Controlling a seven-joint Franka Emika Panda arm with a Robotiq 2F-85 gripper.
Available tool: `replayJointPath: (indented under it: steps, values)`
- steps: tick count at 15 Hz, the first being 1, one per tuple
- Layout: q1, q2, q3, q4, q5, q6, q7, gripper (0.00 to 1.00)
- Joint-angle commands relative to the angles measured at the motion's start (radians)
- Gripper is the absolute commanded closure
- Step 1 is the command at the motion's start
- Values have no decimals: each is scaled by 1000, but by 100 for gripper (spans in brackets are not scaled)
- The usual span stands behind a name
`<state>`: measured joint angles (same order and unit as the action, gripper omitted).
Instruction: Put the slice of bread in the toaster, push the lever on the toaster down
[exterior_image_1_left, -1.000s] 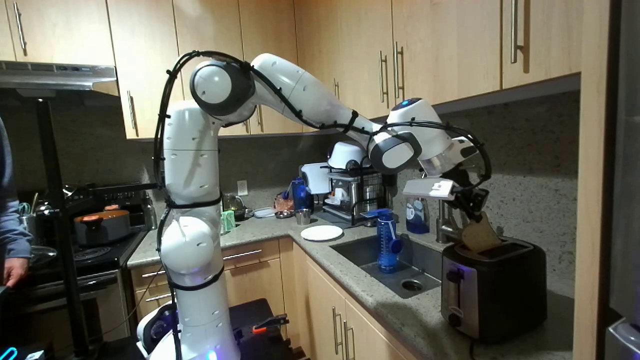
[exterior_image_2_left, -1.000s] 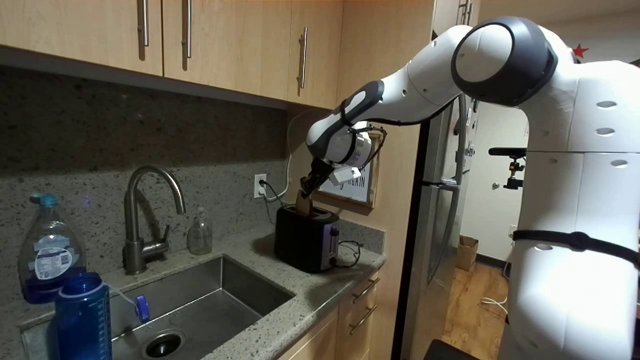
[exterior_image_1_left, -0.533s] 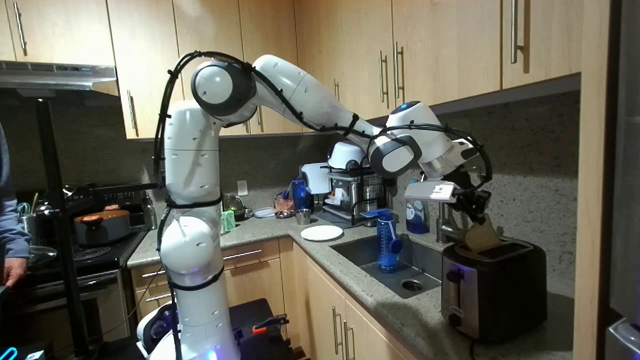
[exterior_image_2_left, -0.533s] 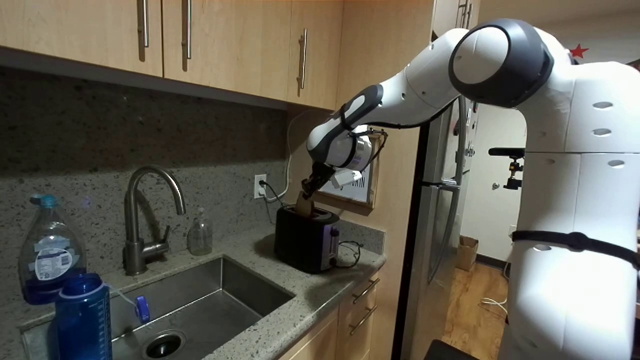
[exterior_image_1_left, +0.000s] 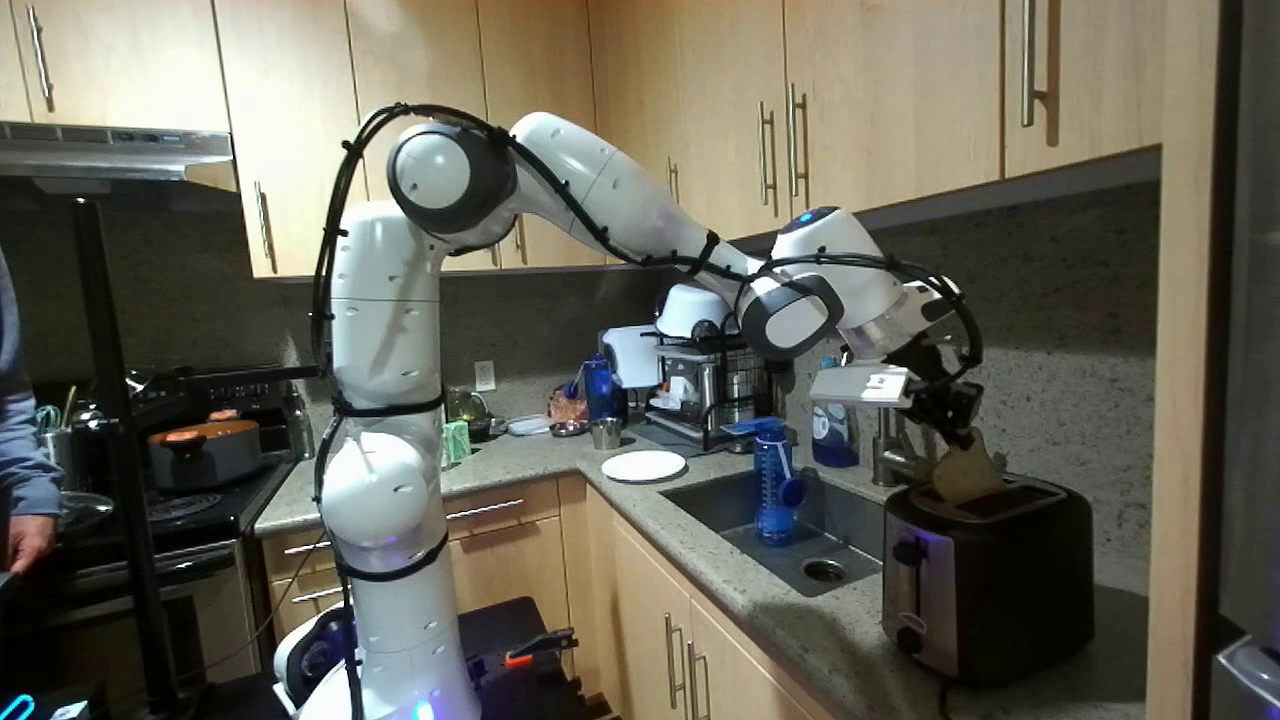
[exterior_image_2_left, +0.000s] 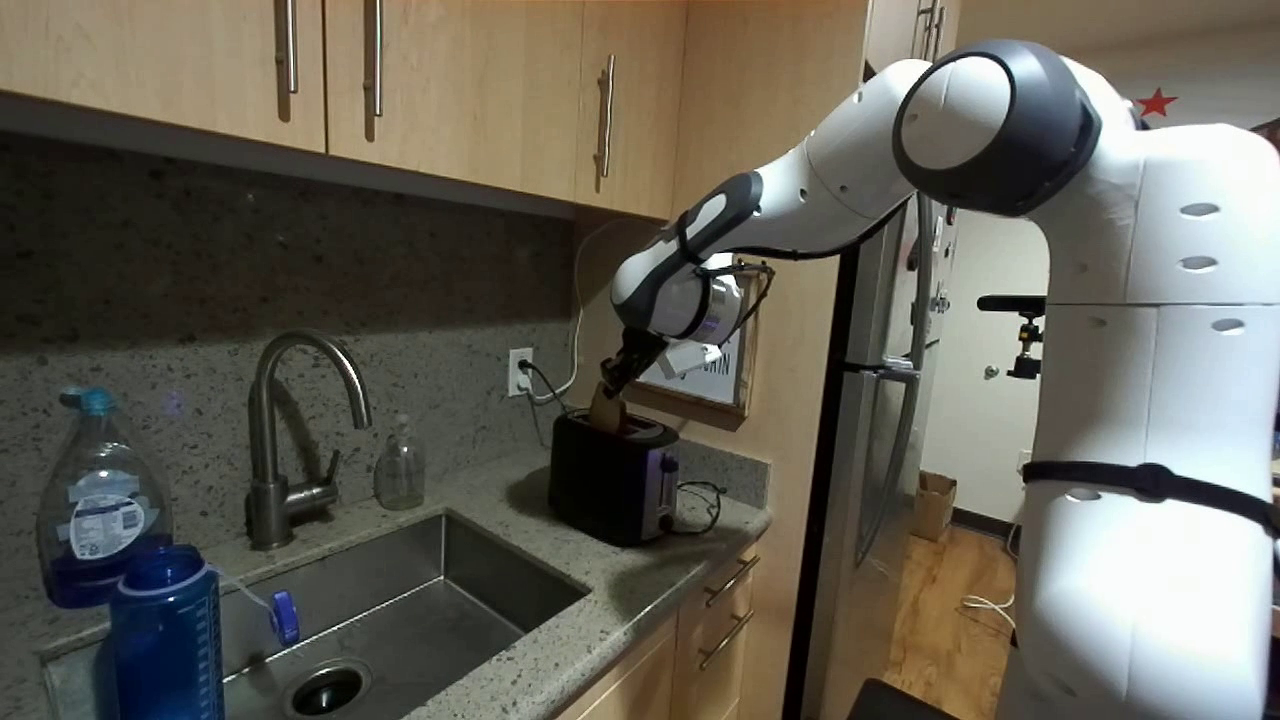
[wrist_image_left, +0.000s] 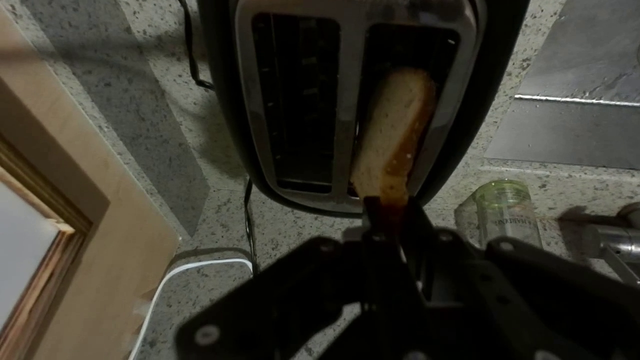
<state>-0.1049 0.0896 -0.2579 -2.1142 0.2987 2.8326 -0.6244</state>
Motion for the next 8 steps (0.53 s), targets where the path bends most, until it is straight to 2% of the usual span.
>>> replayJointPath:
  steps: [1, 2, 8]
  values:
    - [8, 17, -5, 9, -21, 54, 50, 97]
    - [2, 4, 0, 0, -3, 12, 18, 88]
    - [5, 10, 0, 2, -4, 23, 24, 88]
